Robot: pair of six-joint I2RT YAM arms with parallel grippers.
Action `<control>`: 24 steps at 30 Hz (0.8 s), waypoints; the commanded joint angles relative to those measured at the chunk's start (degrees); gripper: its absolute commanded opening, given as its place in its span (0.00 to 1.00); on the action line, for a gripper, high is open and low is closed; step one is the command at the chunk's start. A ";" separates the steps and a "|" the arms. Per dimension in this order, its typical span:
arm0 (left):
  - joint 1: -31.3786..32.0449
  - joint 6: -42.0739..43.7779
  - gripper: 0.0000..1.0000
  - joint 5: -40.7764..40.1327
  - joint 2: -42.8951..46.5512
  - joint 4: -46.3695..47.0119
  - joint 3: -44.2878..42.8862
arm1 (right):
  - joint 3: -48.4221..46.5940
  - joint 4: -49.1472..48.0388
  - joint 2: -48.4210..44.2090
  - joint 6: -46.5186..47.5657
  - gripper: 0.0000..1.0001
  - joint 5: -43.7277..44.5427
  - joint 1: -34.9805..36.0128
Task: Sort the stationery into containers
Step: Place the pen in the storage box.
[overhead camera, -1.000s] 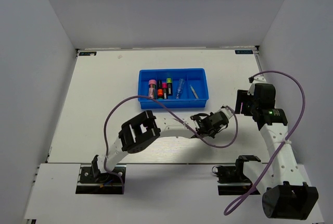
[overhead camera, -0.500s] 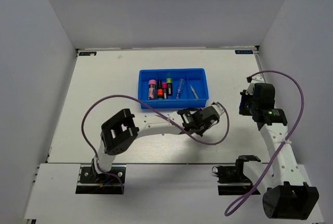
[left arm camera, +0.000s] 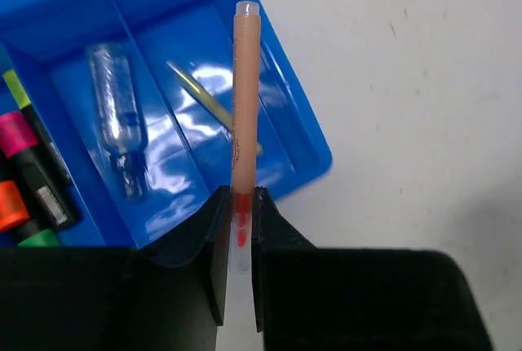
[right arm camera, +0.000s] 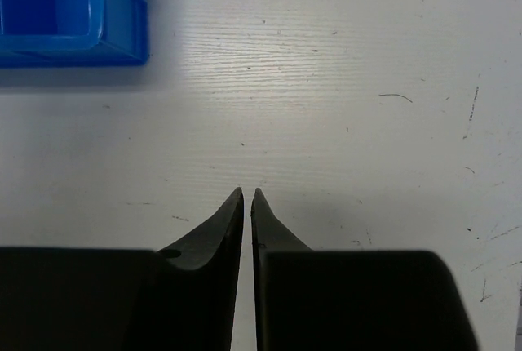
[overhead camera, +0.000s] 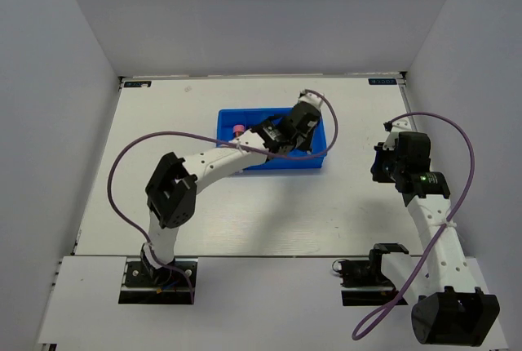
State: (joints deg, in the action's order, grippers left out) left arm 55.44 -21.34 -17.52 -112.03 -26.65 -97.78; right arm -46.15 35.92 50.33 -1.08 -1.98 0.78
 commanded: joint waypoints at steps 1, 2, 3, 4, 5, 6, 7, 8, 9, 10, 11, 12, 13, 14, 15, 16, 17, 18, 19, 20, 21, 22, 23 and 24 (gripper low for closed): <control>-3.31 -8.18 0.00 -1.20 -2.75 0.29 -4.78 | 0.36 -1.56 -1.11 0.29 0.11 -1.54 0.28; -4.02 -9.14 0.00 -0.94 -3.45 0.37 -6.27 | 0.27 -1.64 -1.19 0.20 0.11 -1.62 0.19; -4.29 -11.33 0.00 -0.50 -6.07 0.90 -8.03 | 0.27 -1.47 -1.37 0.20 0.11 -1.71 0.19; -5.16 -12.13 0.00 0.81 -6.88 0.73 -9.00 | 0.36 -1.64 -1.28 0.29 0.11 -1.71 0.19; -5.95 -13.71 0.00 1.34 -7.67 0.55 -10.92 | 0.53 -1.56 -1.20 0.29 0.12 -1.71 0.19; -6.74 -15.29 0.00 1.78 -10.38 0.03 -13.03 | 0.45 -1.56 -1.46 0.29 0.12 -1.89 0.36; -7.01 -16.18 0.00 2.39 -11.19 -0.50 -13.75 | 0.53 -1.64 -1.37 0.29 0.14 -2.06 0.19; -7.53 -16.71 0.00 3.10 -11.89 -0.42 -14.45 | 0.62 -1.64 -1.54 0.46 0.16 -2.06 0.02; -8.06 -18.89 0.00 3.63 -13.20 -0.42 -15.16 | 0.62 -1.73 -1.63 0.38 0.16 -2.06 0.19; -8.24 -19.35 0.00 3.98 -13.56 -0.15 -15.16 | 0.71 -1.65 -1.63 0.47 0.16 -2.06 0.19; -8.50 -19.79 0.00 5.11 -14.18 0.28 -15.16 | 0.71 -1.56 -1.72 0.47 0.17 -2.06 0.10; -8.59 -19.96 0.00 5.13 -14.88 0.29 -15.08 | 0.71 -1.73 -1.72 0.47 0.19 -2.15 0.19; -8.68 -20.23 0.00 5.56 -14.97 0.37 -15.07 | 0.80 -1.73 -1.72 0.81 0.19 -2.07 0.19; -8.77 -20.49 0.00 6.17 -15.50 0.55 -15.07 | 0.80 -1.82 -1.72 0.64 0.22 -2.15 0.19; -8.77 -20.67 0.01 6.35 -15.85 0.46 -14.99 | 0.63 -1.73 -1.72 0.64 0.23 -2.15 0.02; -8.68 -20.67 0.05 6.79 -16.11 0.72 -15.07 | 0.88 -1.65 -1.90 0.82 0.24 -2.24 0.36; -8.77 -20.67 0.12 7.58 -16.55 0.64 -14.90 | 0.89 -1.82 -1.72 0.73 0.27 -2.24 0.19; -8.77 -20.76 0.19 7.76 -16.56 0.64 -14.90 | 1.06 -1.82 -1.98 0.64 0.28 -2.24 0.19; -8.86 -20.67 0.27 8.28 -16.82 0.90 -14.81 | 0.98 -1.82 -1.90 0.82 0.28 -2.15 0.19; -8.77 -20.49 0.32 8.72 -16.99 0.90 -14.90 | 1.06 -1.56 -1.90 0.64 0.30 -2.15 0.19; -8.77 -20.49 0.37 8.99 -16.82 1.16 -14.99 | 1.06 -1.99 -1.90 0.64 0.32 -2.33 0.10; -8.77 -20.32 0.49 9.43 -16.73 1.17 -15.07 | 1.15 -2.00 -2.07 0.82 0.32 -2.33 -0.16; -8.86 -20.23 0.54 9.69 -16.65 1.25 -15.42 | 1.32 -1.91 -1.90 0.73 0.33 -2.24 0.10; -8.77 -19.88 0.59 9.87 -16.21 0.82 -15.43 | 1.41 -2.00 -2.07 0.64 0.34 -2.33 0.02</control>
State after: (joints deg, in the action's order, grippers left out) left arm 46.61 -41.23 -9.52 -130.52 -26.50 -110.76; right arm -45.47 35.73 49.10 -0.86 -3.66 0.82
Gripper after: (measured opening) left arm 0.567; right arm 0.336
